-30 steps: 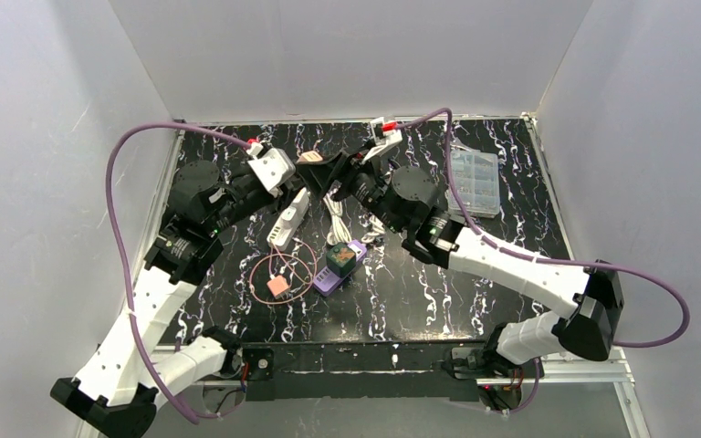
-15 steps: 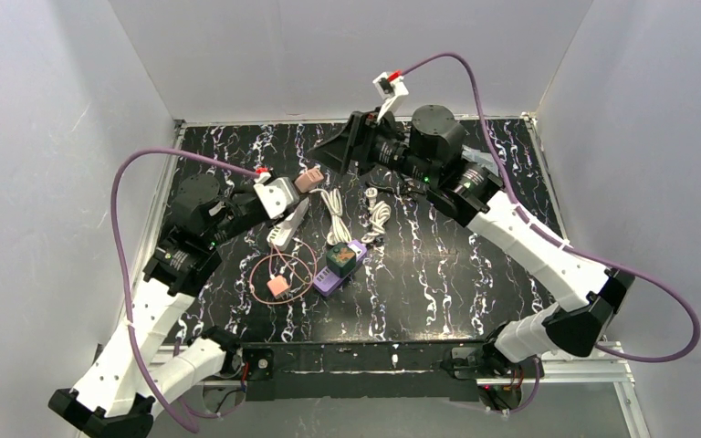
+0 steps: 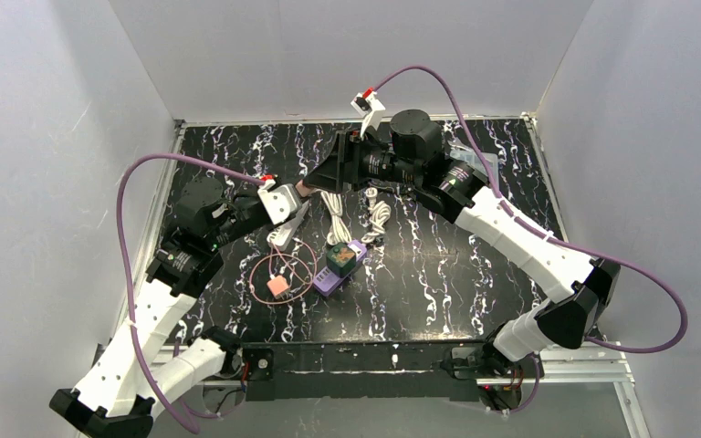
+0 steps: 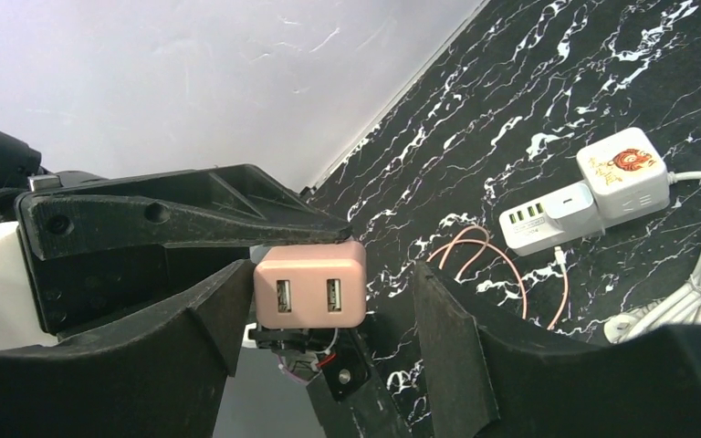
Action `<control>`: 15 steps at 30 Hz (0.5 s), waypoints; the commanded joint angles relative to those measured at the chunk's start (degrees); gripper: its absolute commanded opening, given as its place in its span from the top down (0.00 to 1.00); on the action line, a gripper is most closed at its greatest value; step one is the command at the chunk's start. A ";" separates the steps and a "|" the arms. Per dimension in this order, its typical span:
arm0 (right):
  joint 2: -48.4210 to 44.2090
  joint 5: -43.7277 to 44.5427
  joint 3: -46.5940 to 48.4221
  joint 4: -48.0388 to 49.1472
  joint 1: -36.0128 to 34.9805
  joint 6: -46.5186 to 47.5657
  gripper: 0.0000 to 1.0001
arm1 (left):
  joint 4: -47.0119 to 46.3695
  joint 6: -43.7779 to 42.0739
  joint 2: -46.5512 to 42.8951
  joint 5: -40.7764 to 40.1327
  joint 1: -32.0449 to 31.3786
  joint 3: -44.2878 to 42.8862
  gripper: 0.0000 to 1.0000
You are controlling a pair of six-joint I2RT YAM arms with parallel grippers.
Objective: Insert the plug
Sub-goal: Pick up the plug from the center of the board.
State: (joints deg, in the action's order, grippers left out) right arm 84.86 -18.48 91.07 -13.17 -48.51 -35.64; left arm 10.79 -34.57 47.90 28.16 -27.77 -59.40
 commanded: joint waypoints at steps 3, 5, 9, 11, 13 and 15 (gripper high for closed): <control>-1.80 -2.86 -0.35 3.23 0.00 -0.48 0.28 | -0.94 -1.18 -0.52 1.00 -0.09 -0.02 1.00; -1.57 -3.19 -0.35 2.87 -0.05 -0.49 0.30 | -0.86 -1.28 -0.61 1.09 -0.09 0.11 1.00; -0.92 -4.10 -0.28 2.20 -0.01 -0.63 0.42 | -0.77 -1.29 -0.61 1.19 -0.09 0.13 1.00; -0.60 -4.48 0.00 1.54 -0.02 -0.70 0.48 | -0.70 -1.29 -0.53 1.15 -0.09 0.23 1.00; -0.34 -4.42 0.43 0.70 -0.06 -0.48 0.56 | -0.72 -1.40 -0.53 1.19 -0.09 0.40 1.00; 0.21 -4.31 1.31 -1.07 -0.07 0.29 0.63 | -0.68 -1.59 -0.46 1.05 -0.09 0.50 1.00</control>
State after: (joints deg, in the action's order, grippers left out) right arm 84.84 -21.71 90.96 -13.30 -48.49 -35.99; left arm 11.05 -35.35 47.94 28.47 -27.77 -59.35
